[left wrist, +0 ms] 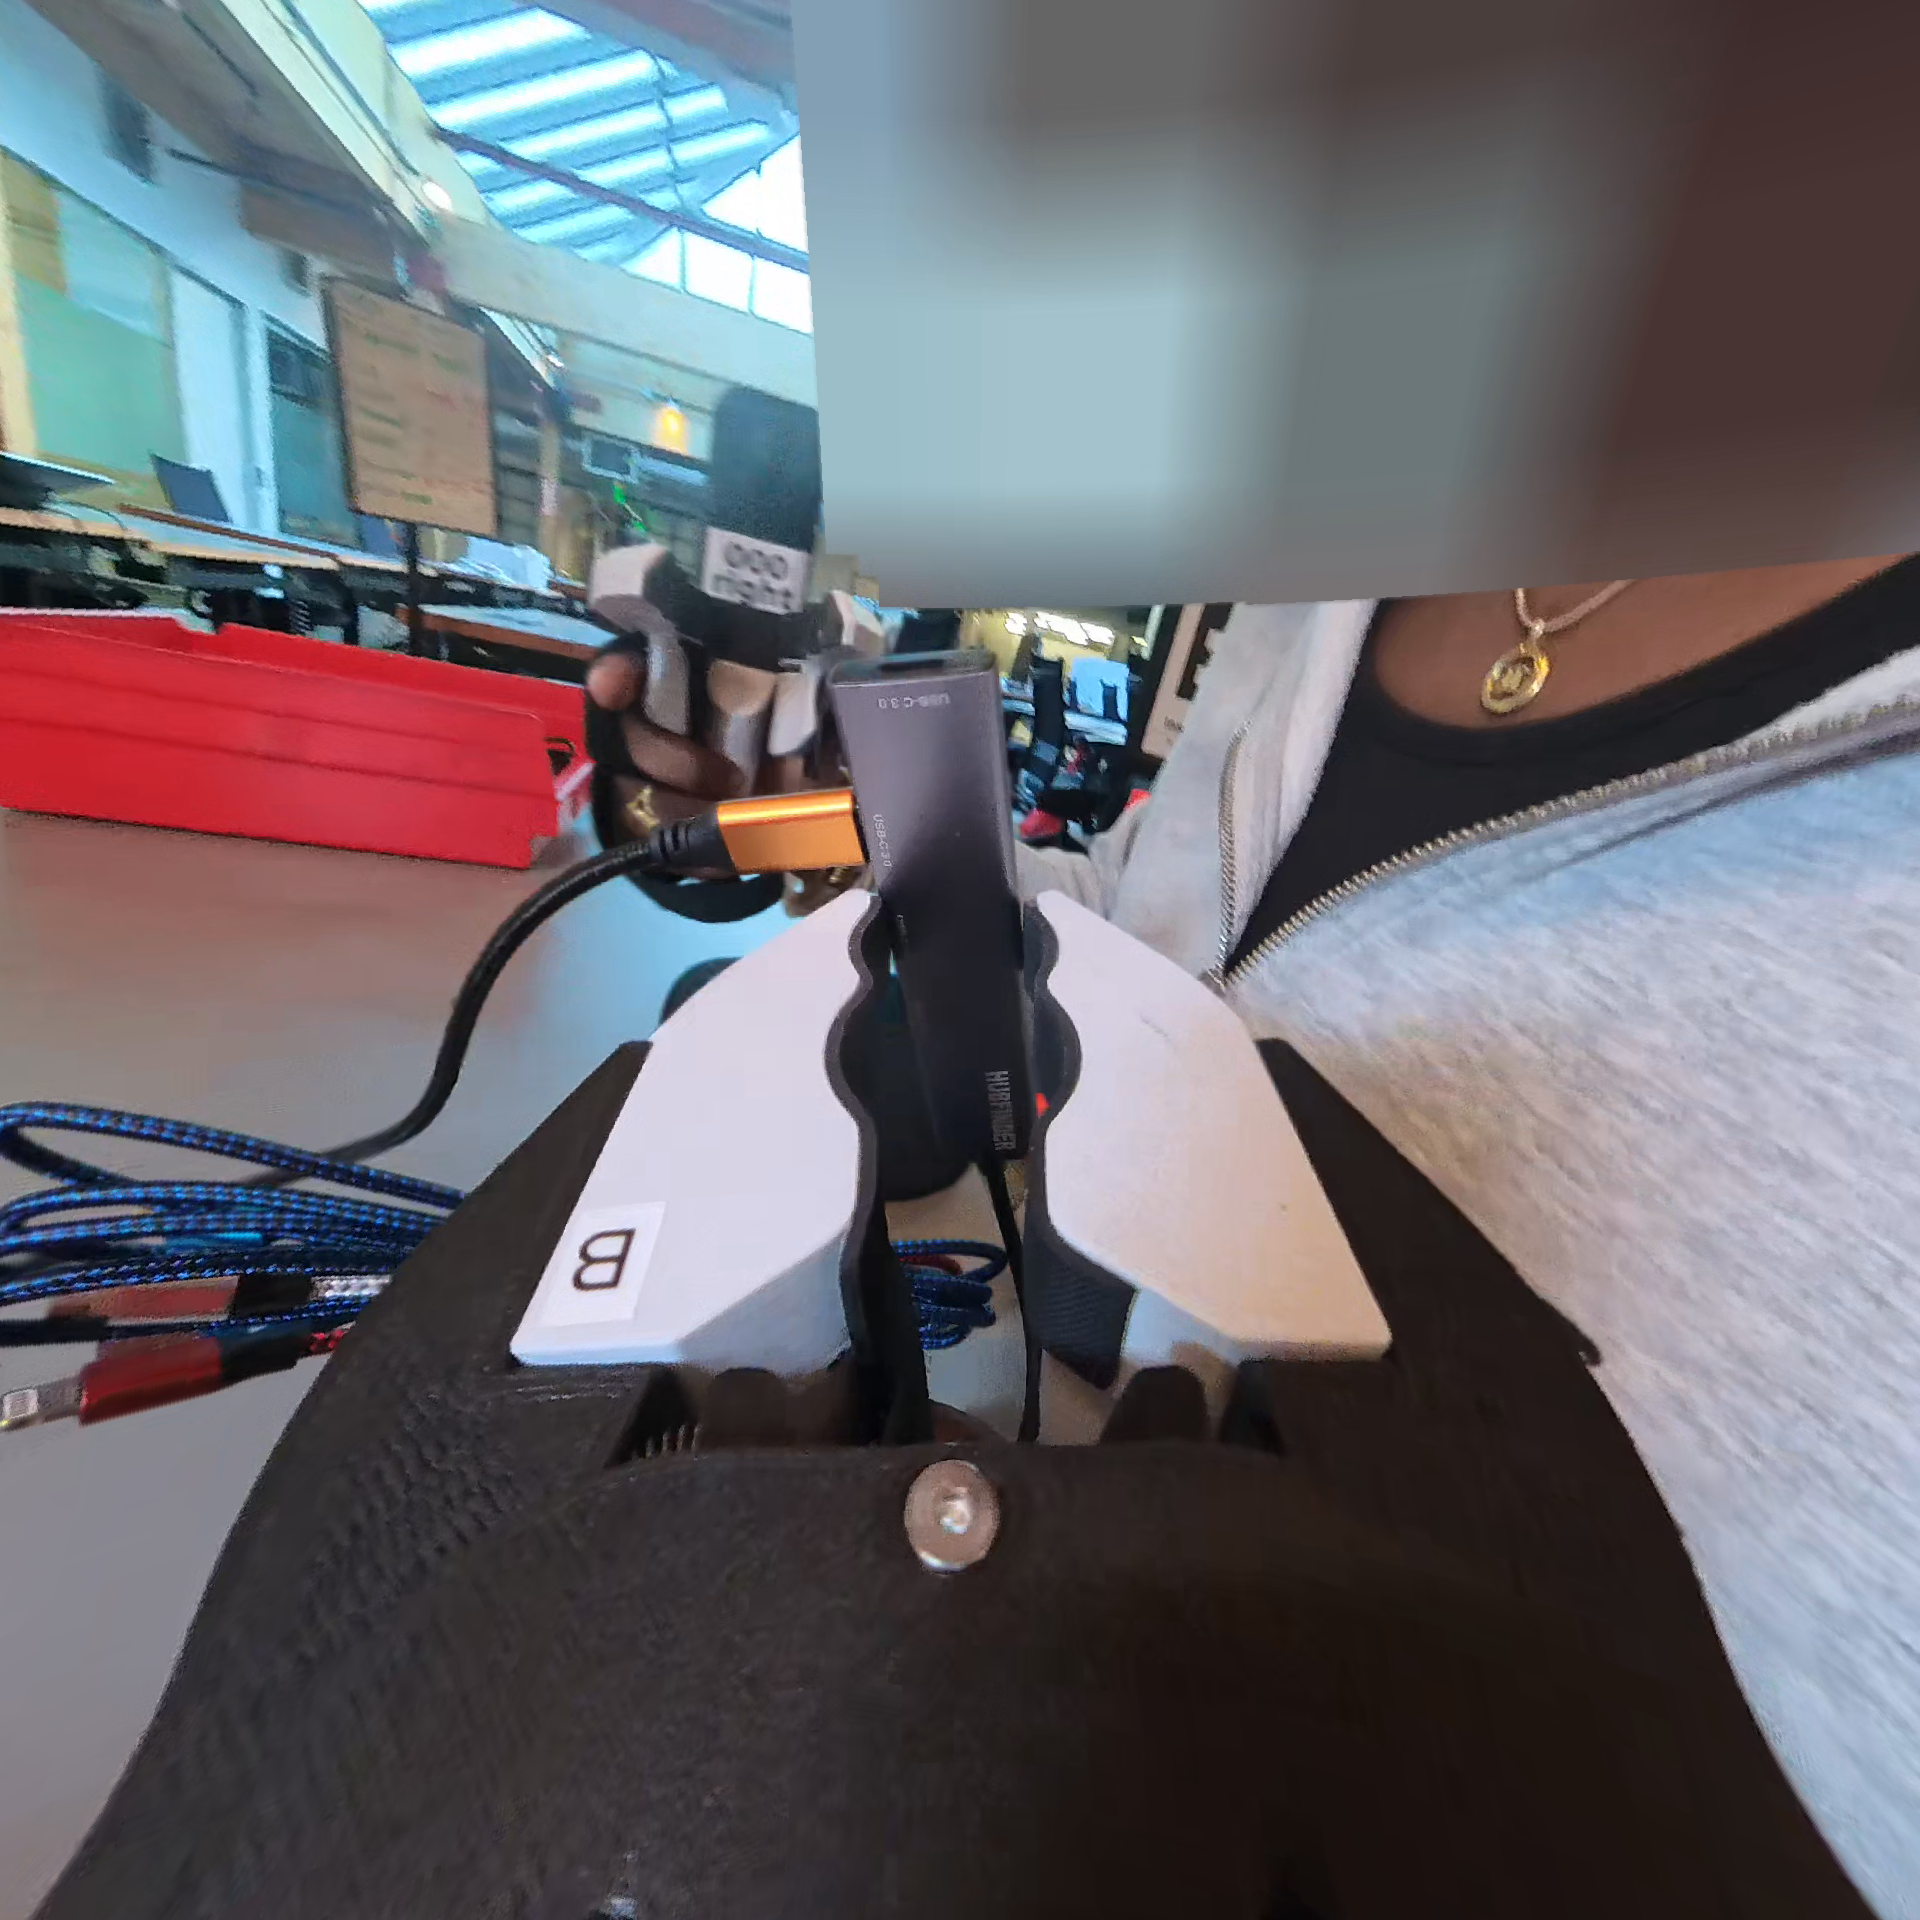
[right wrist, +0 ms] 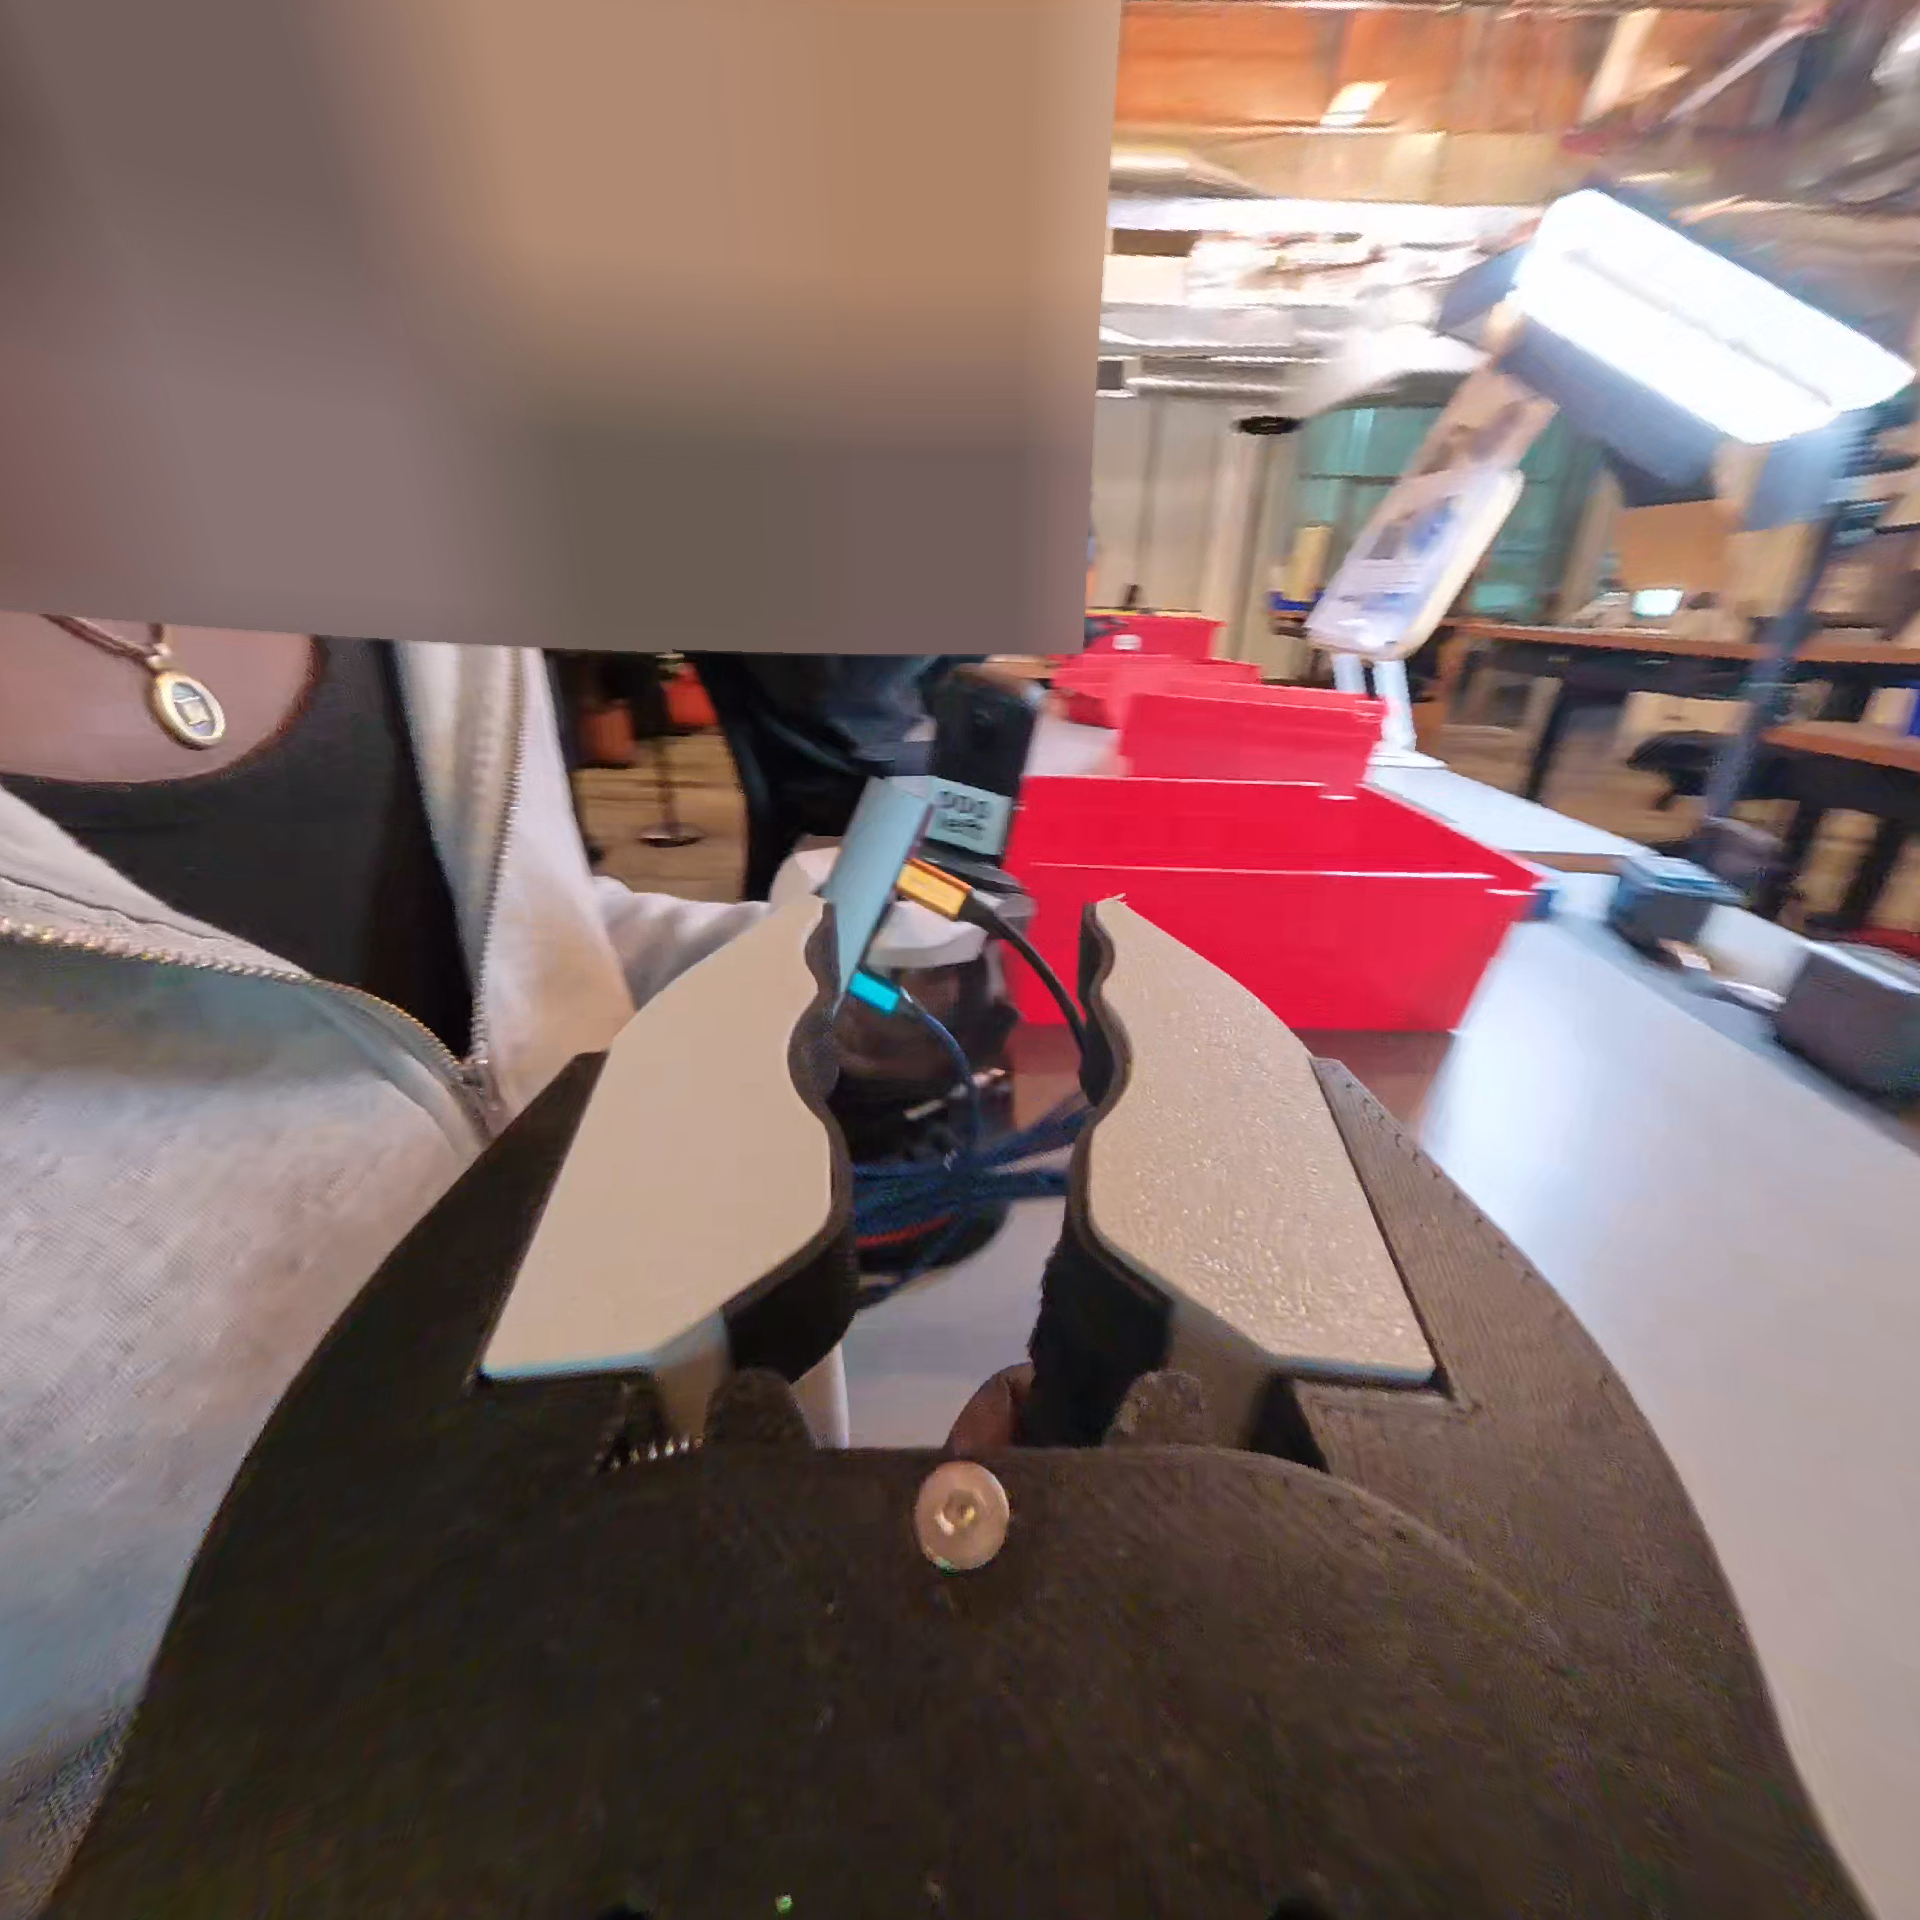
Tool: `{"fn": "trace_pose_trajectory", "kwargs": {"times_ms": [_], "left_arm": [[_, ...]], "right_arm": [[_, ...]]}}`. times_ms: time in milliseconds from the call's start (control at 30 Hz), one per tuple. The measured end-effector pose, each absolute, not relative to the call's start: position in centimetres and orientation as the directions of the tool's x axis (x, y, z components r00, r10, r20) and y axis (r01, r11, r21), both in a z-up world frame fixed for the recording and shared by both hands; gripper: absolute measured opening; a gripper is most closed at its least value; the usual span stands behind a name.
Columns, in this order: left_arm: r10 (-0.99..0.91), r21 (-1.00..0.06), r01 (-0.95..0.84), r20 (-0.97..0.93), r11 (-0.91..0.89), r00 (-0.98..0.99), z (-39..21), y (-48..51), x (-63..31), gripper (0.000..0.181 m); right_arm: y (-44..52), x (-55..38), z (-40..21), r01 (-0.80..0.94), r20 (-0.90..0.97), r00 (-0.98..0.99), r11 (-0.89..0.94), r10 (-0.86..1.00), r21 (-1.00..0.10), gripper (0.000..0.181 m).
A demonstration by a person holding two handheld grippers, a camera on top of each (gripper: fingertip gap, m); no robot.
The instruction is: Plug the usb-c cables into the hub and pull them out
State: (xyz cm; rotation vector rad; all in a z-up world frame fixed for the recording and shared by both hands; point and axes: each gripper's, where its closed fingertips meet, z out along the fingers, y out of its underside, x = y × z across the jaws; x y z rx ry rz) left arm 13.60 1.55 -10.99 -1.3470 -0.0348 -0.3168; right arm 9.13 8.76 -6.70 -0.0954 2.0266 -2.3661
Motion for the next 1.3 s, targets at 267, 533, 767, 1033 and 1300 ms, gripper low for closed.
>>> {"fn": "trace_pose_trajectory", "kwargs": {"times_ms": [267, 533, 767, 1033, 1300], "left_arm": [[-0.327, -0.962, 0.25, 0.204, 0.105, 0.923, -11.6, 2.0, 15.7, 0.024], [-0.361, -0.96, 0.271, 0.23, 0.067, 0.904, -11.9, 2.2, 16.1, 0.024], [0.158, -0.899, 0.301, 0.363, 0.318, 0.918, -10.7, 0.4, 8.0, 0.039], [0.661, -0.985, 0.171, 0.109, -0.03, 0.743, -13.6, 1.0, 4.7, 0.051], [0.741, -0.932, 0.082, -0.225, -0.353, 0.632, -16.6, 3.3, 2.4, 0.041]], "right_arm": [[1.0, 11.5, -10.5, -0.283, 0.267, -0.936, 0.04, -0.231, -0.958, 0.041], [0.3, 11.8, -11.6, -0.425, 0.384, -0.882, 0.108, -0.273, -0.899, 0.014], [3.3, 6.6, -13.7, -0.273, 0.339, -0.935, 0.396, 0.106, -0.877, 0.01], [5.6, 3.6, -15.8, 0.097, 0.084, -0.886, 0.36, 0.455, -0.928, 0.01], [5.0, 2.9, -16.4, 0.208, 0.01, -0.832, 0.328, 0.554, -0.922, 0.011]]}}
